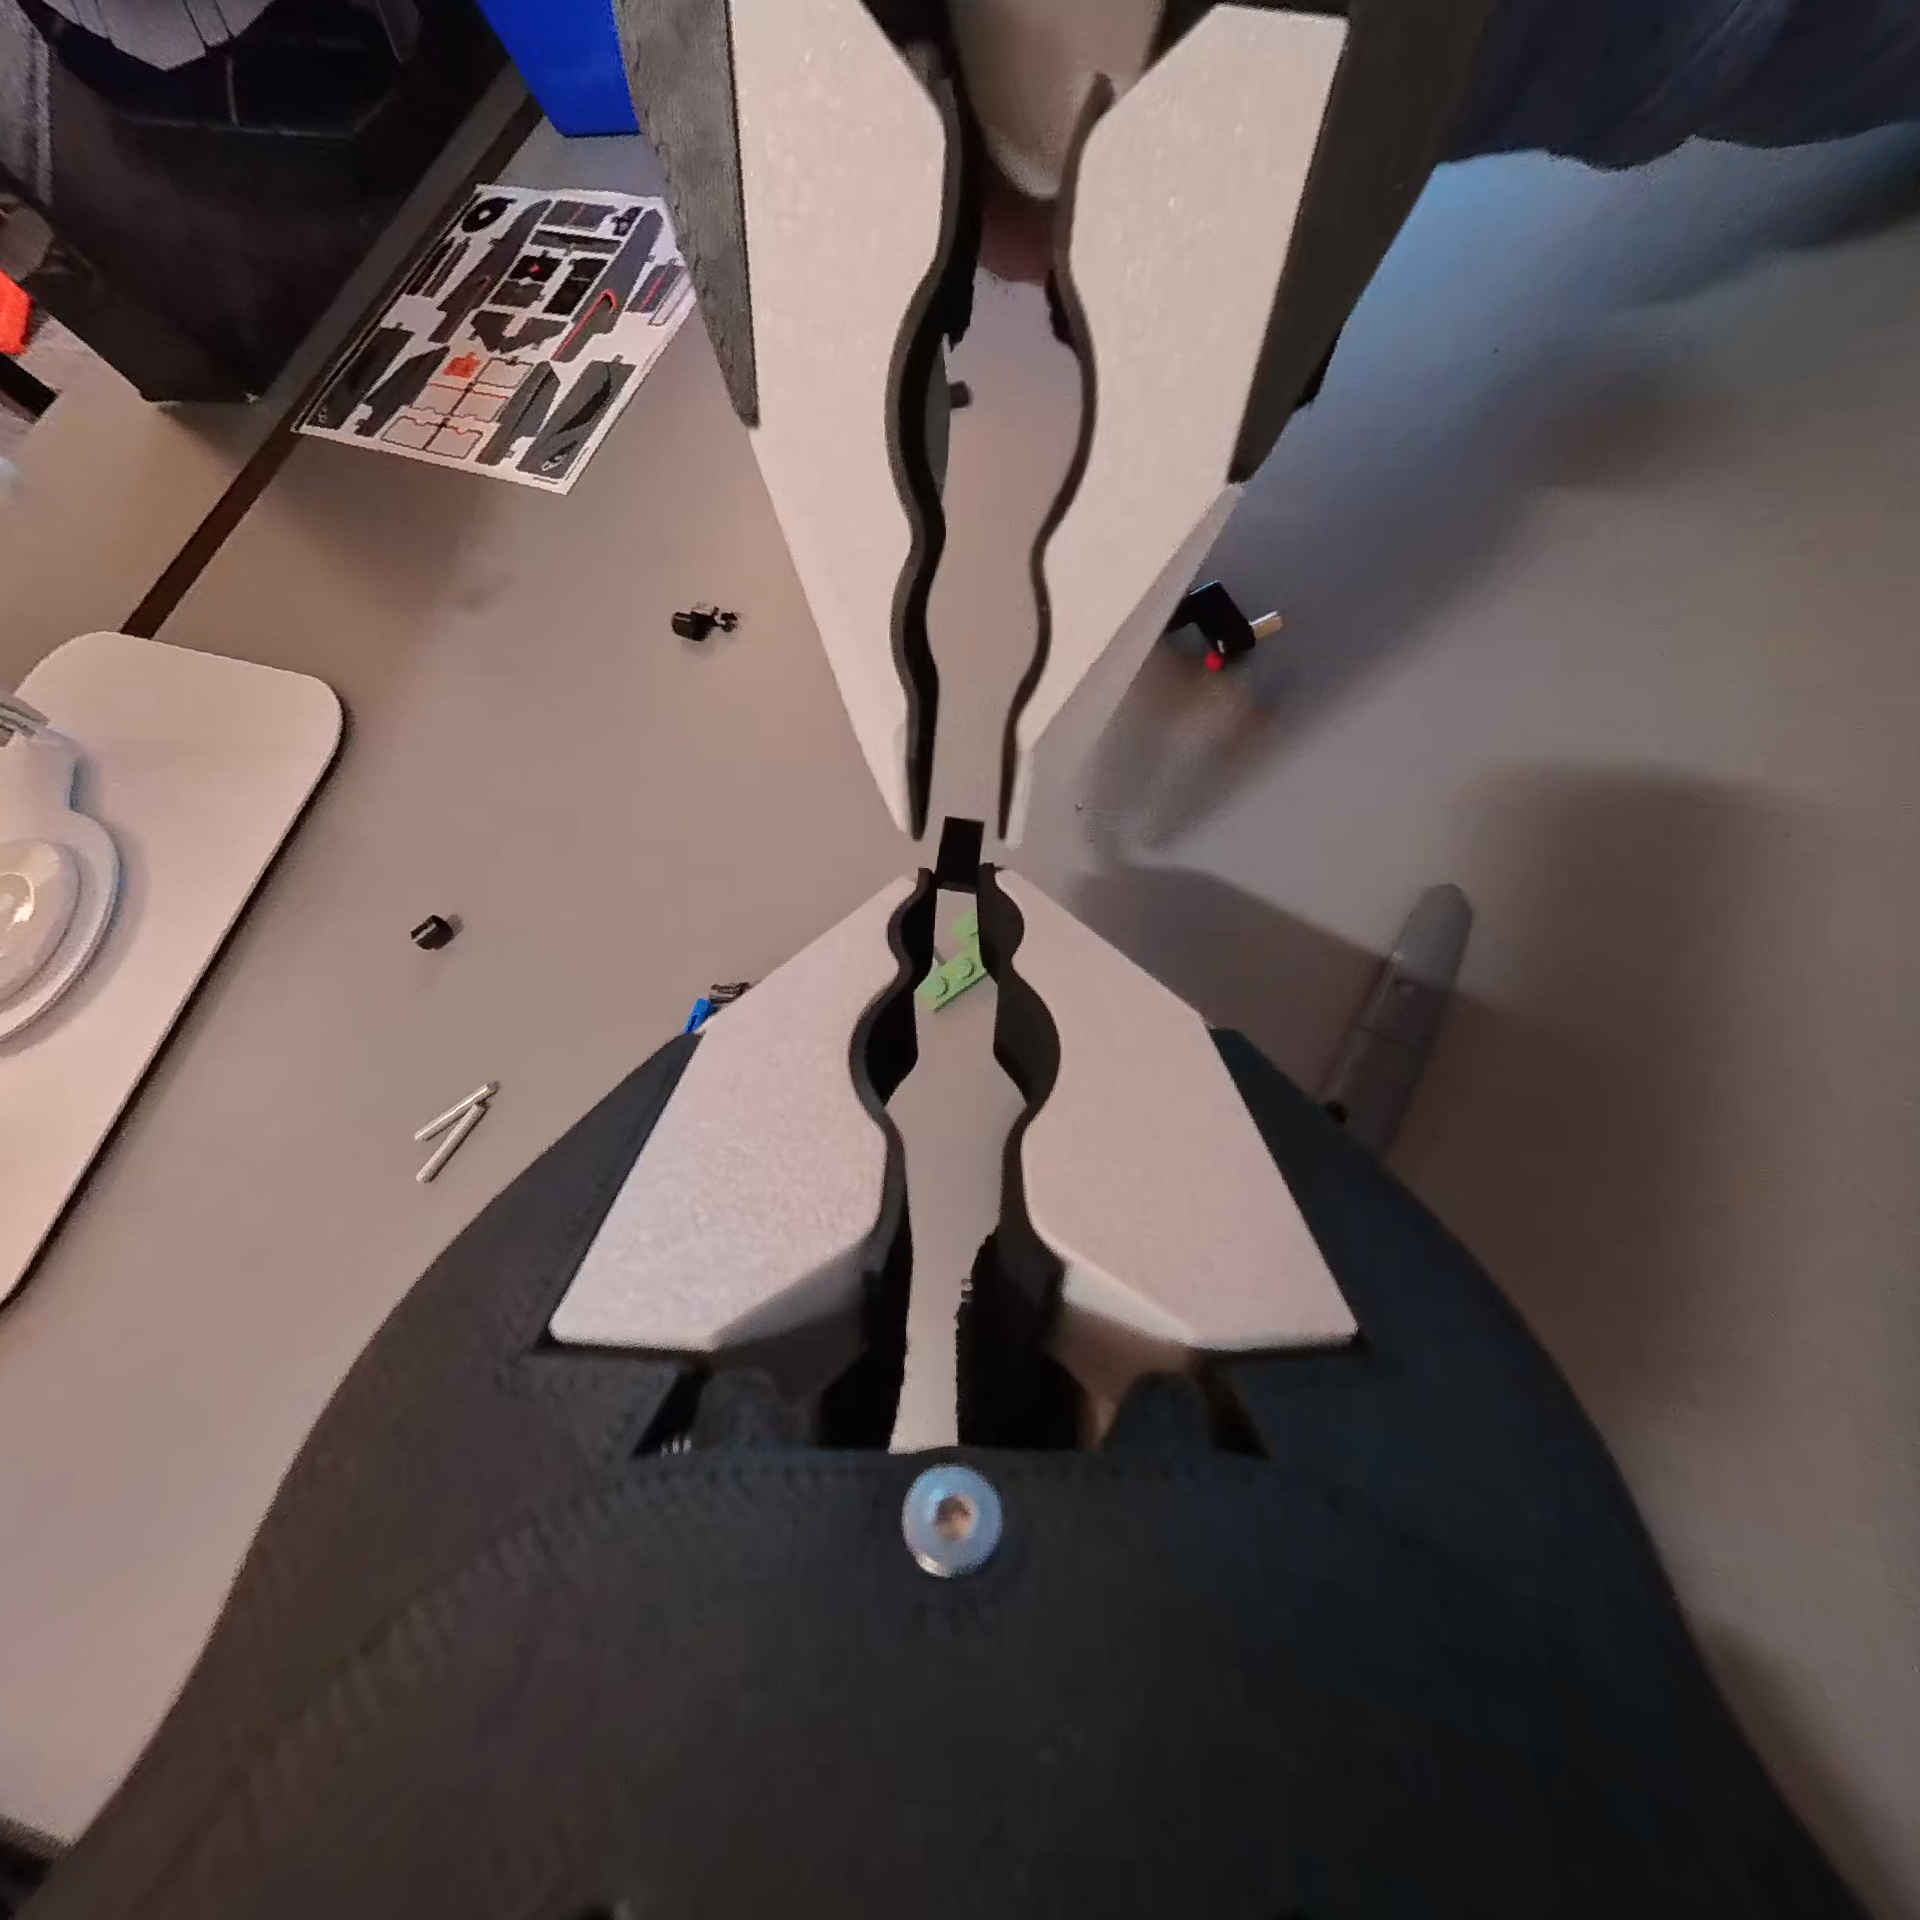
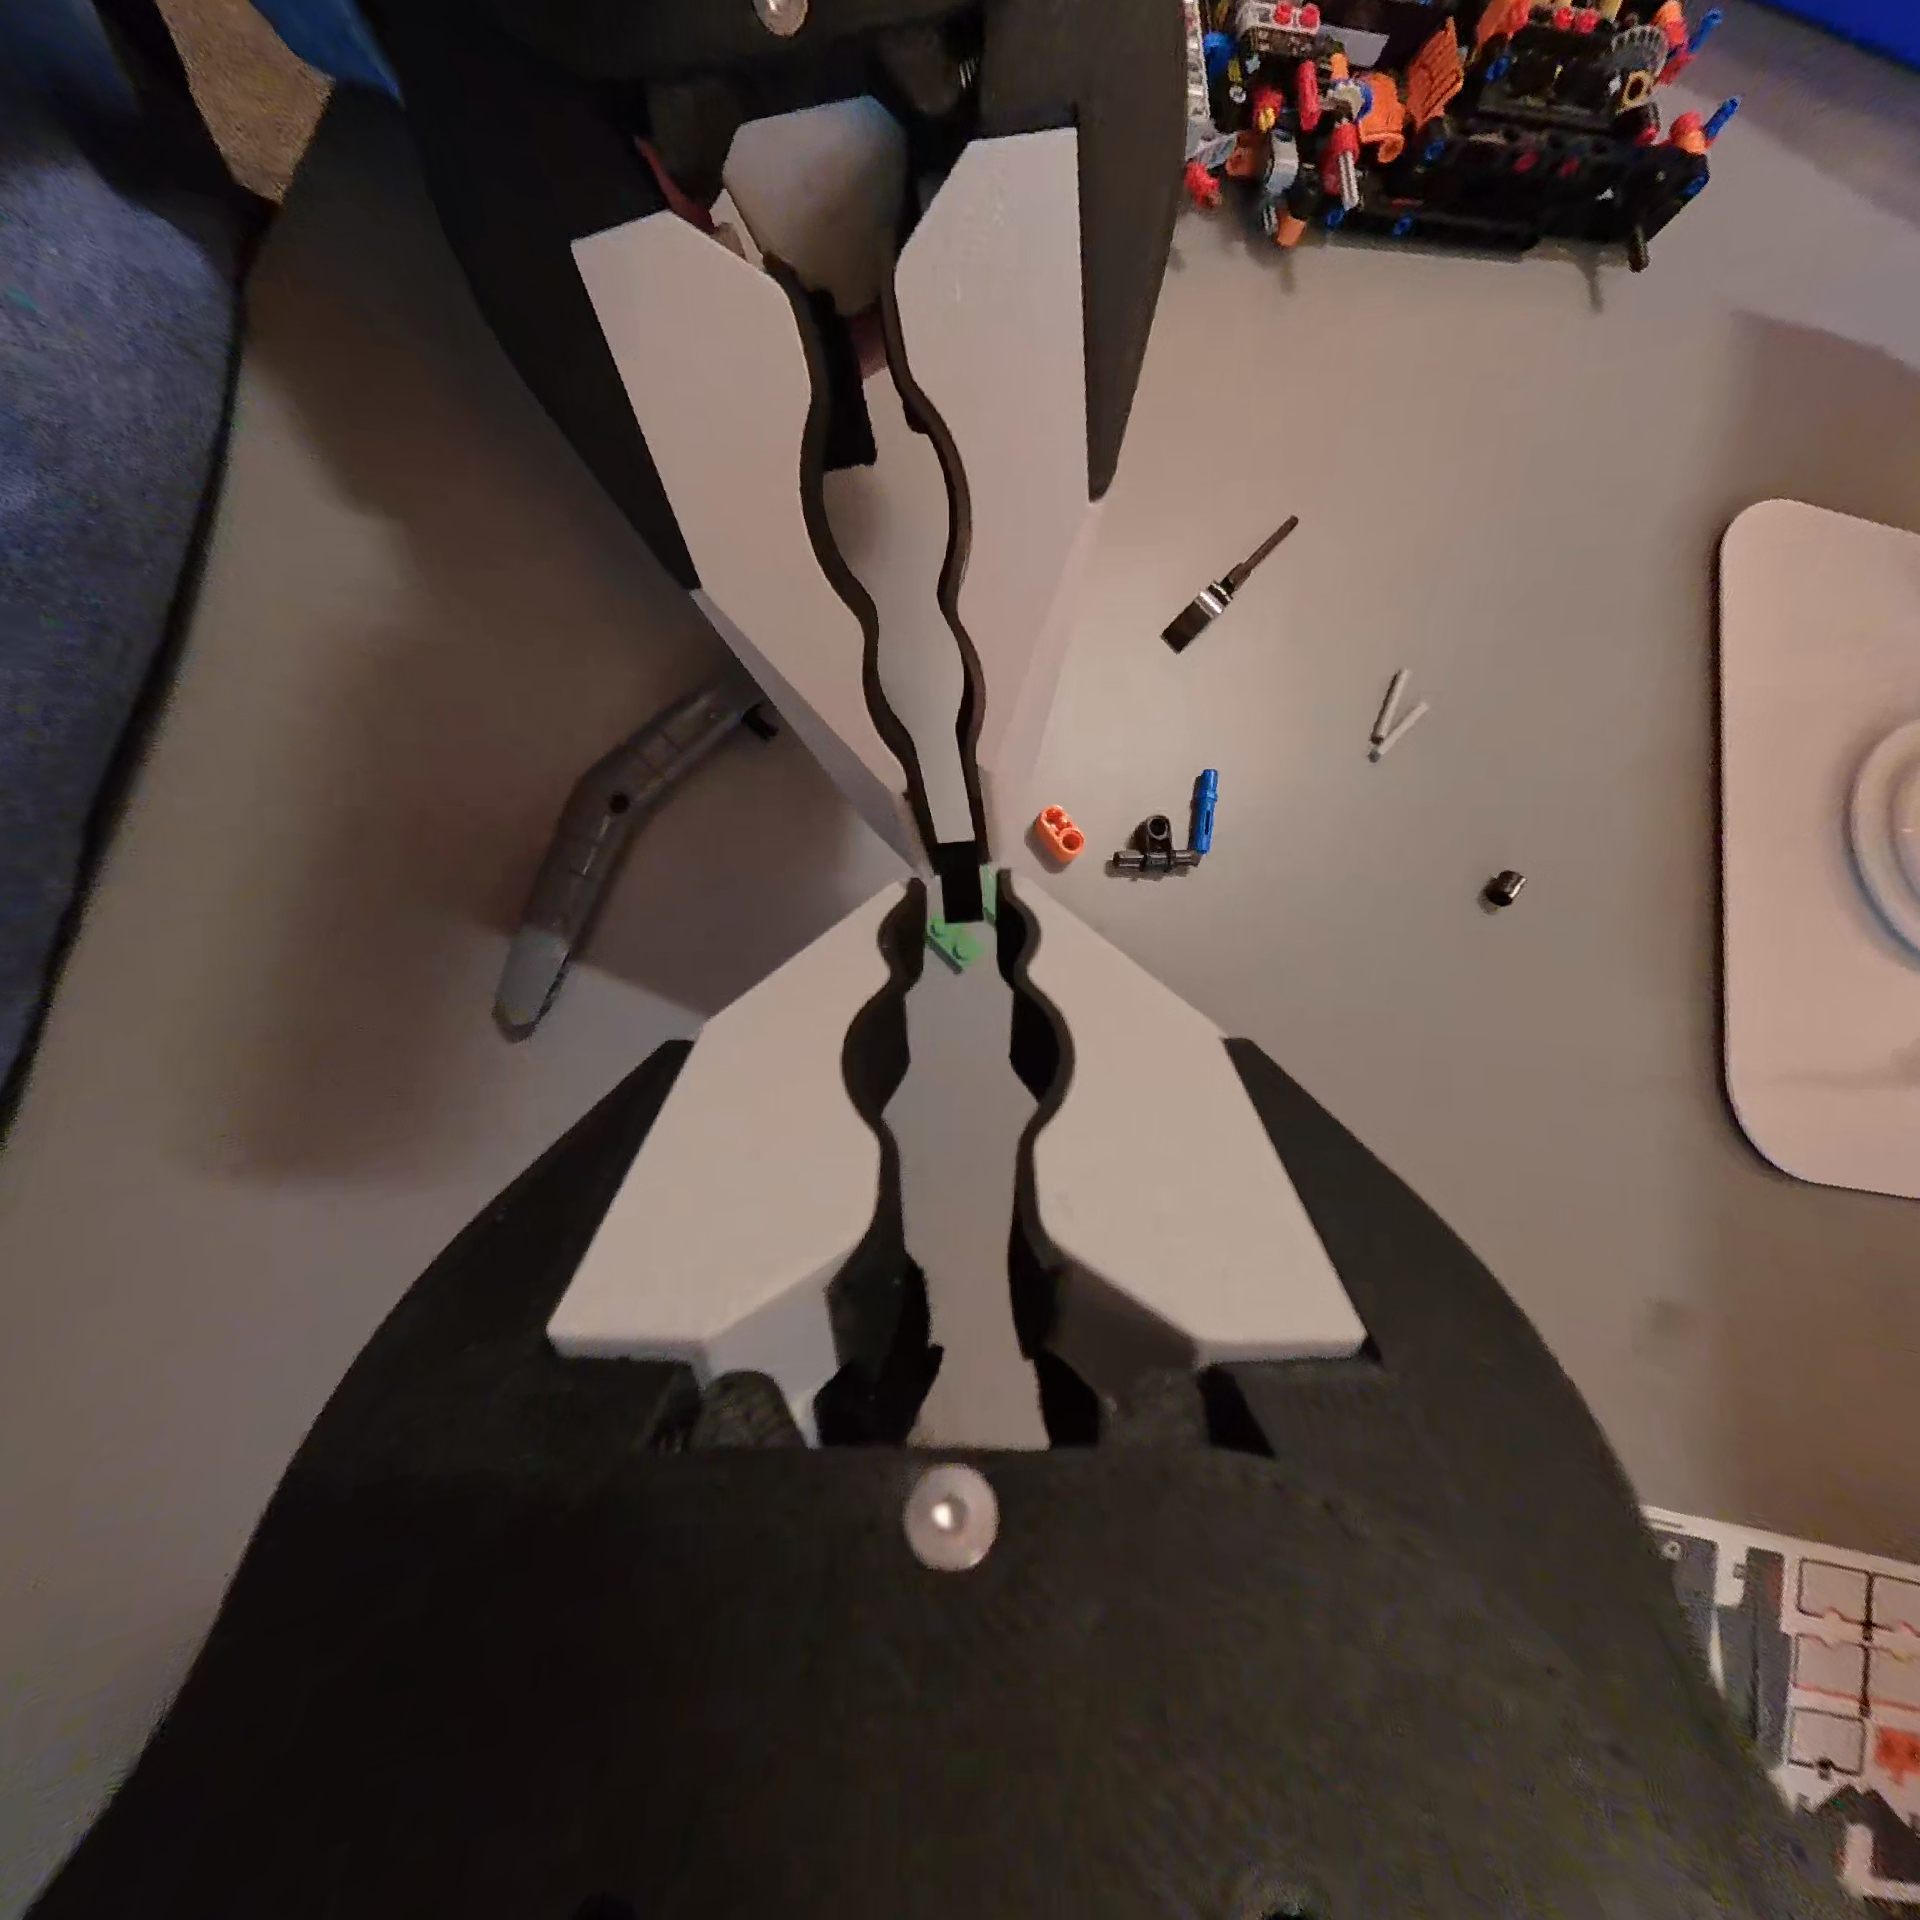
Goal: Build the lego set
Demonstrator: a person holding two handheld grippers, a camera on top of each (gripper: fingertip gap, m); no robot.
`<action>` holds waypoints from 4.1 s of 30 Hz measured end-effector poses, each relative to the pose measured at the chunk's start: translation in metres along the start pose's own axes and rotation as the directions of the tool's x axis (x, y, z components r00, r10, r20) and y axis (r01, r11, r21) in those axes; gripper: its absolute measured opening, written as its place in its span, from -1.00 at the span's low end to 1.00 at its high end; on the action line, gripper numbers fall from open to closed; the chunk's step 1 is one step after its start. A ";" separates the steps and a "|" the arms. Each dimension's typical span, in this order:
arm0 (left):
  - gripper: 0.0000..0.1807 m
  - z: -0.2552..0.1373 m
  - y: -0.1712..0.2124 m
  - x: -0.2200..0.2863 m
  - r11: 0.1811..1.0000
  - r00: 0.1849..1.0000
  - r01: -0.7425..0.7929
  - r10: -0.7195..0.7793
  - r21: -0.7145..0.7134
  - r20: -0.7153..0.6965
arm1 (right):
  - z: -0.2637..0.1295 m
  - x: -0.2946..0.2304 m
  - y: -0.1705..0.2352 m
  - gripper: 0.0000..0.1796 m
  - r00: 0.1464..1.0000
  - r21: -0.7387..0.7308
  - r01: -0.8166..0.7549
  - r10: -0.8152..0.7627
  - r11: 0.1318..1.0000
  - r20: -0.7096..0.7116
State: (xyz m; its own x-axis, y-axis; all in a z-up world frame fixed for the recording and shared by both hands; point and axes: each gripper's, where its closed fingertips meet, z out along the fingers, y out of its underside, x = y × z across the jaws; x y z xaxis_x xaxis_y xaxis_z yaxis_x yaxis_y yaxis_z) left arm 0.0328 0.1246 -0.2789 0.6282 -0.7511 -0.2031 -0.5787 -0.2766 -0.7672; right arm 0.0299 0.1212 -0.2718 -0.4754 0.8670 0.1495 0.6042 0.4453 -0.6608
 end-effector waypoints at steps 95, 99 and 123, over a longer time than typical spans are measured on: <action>-0.86 0.048 0.027 0.009 0.978 0.997 0.031 -0.045 -0.208 -0.066 | 0.021 -0.008 0.062 -0.94 0.984 -0.232 -0.142 0.163 0.962 0.074; -0.87 0.048 0.027 0.009 0.978 0.997 0.028 -0.042 -0.207 -0.065 | 0.022 -0.008 0.063 -0.94 0.985 -0.247 -0.137 0.159 0.959 0.071; -0.92 0.047 0.022 0.017 0.901 0.918 -0.396 0.394 -0.177 -0.051 | 0.023 -0.008 0.063 -0.93 0.983 -0.271 -0.124 0.156 0.955 0.100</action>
State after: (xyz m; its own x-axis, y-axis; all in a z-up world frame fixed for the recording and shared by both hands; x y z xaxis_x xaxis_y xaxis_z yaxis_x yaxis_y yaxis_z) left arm 0.0551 0.1338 -0.3274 0.3226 -0.8286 -0.4576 -0.8625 -0.0581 -0.5027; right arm 0.0567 0.1369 -0.3317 -0.4368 0.8991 -0.0299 0.8090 0.3781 -0.4501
